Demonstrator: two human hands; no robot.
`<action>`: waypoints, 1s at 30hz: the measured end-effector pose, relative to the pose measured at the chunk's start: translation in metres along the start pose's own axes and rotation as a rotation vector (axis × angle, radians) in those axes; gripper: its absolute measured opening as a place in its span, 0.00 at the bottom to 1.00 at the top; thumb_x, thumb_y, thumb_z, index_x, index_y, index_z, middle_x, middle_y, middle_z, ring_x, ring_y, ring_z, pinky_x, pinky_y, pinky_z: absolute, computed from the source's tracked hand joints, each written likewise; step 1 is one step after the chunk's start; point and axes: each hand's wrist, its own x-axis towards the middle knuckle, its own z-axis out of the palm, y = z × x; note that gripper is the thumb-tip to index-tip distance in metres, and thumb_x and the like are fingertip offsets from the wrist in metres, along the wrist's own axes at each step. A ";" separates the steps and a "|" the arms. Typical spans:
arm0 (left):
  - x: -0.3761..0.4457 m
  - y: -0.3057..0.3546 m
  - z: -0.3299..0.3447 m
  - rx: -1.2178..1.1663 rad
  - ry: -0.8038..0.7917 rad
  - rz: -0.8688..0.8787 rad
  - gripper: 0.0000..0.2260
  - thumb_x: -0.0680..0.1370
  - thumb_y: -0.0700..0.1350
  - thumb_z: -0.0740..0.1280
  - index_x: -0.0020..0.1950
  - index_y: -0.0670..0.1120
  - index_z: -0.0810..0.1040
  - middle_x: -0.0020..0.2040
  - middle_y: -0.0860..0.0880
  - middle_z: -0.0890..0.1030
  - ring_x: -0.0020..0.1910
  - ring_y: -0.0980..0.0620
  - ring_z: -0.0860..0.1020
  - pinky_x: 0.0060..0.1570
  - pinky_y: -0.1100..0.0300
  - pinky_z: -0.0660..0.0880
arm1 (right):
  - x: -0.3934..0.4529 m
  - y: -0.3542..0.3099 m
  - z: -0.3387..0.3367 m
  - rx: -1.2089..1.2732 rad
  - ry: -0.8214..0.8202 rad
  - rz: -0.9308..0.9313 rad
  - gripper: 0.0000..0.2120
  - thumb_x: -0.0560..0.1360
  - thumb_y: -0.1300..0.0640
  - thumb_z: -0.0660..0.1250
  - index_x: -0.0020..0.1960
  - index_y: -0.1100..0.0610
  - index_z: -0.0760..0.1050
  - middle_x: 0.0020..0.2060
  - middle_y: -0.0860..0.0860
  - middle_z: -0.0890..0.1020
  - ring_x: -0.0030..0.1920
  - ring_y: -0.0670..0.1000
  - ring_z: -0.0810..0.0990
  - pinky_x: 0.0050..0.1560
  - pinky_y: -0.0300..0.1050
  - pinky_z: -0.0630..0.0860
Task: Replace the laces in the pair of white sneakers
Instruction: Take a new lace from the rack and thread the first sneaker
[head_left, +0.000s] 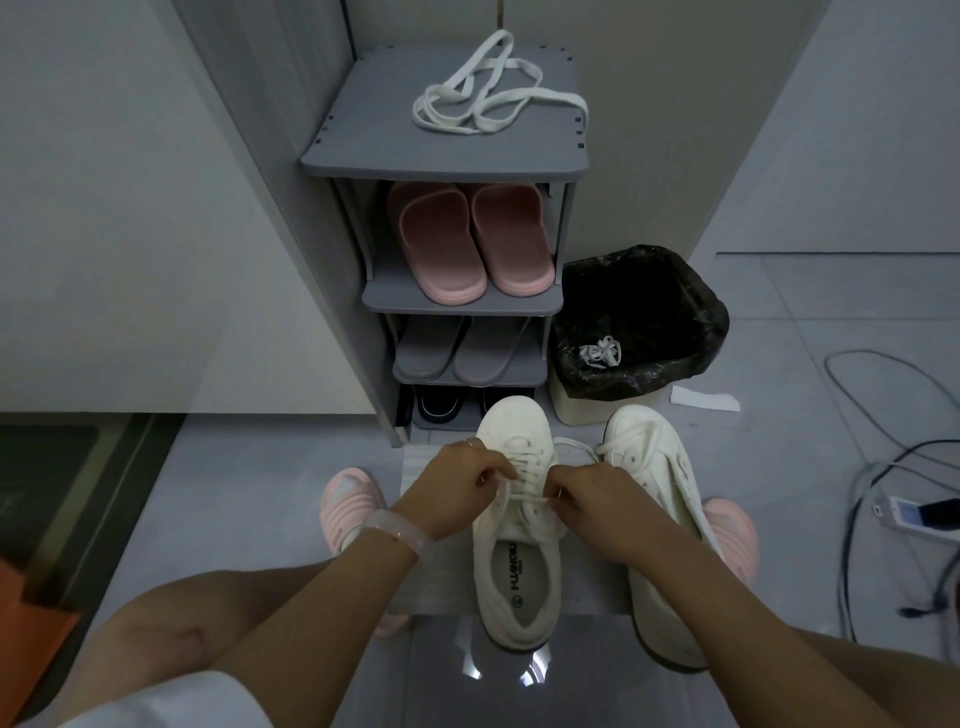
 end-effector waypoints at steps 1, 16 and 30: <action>0.000 0.000 0.000 0.019 -0.019 0.007 0.13 0.75 0.33 0.62 0.54 0.43 0.81 0.45 0.46 0.75 0.42 0.58 0.69 0.41 0.75 0.62 | 0.000 0.000 0.000 0.001 0.000 0.001 0.10 0.78 0.56 0.58 0.55 0.54 0.75 0.49 0.51 0.81 0.51 0.52 0.78 0.51 0.45 0.72; -0.002 -0.005 -0.002 0.084 0.023 -0.040 0.07 0.74 0.37 0.64 0.48 0.41 0.81 0.43 0.48 0.78 0.41 0.55 0.72 0.38 0.72 0.62 | 0.002 0.000 -0.001 -0.023 0.004 0.019 0.10 0.79 0.55 0.57 0.55 0.54 0.75 0.49 0.51 0.81 0.51 0.52 0.77 0.51 0.44 0.71; -0.017 0.010 0.009 0.137 -0.182 -0.138 0.14 0.74 0.50 0.66 0.51 0.44 0.64 0.47 0.45 0.76 0.44 0.47 0.75 0.39 0.59 0.67 | 0.001 -0.001 -0.001 -0.032 0.000 0.015 0.08 0.77 0.55 0.59 0.52 0.54 0.75 0.47 0.52 0.81 0.49 0.52 0.78 0.49 0.45 0.71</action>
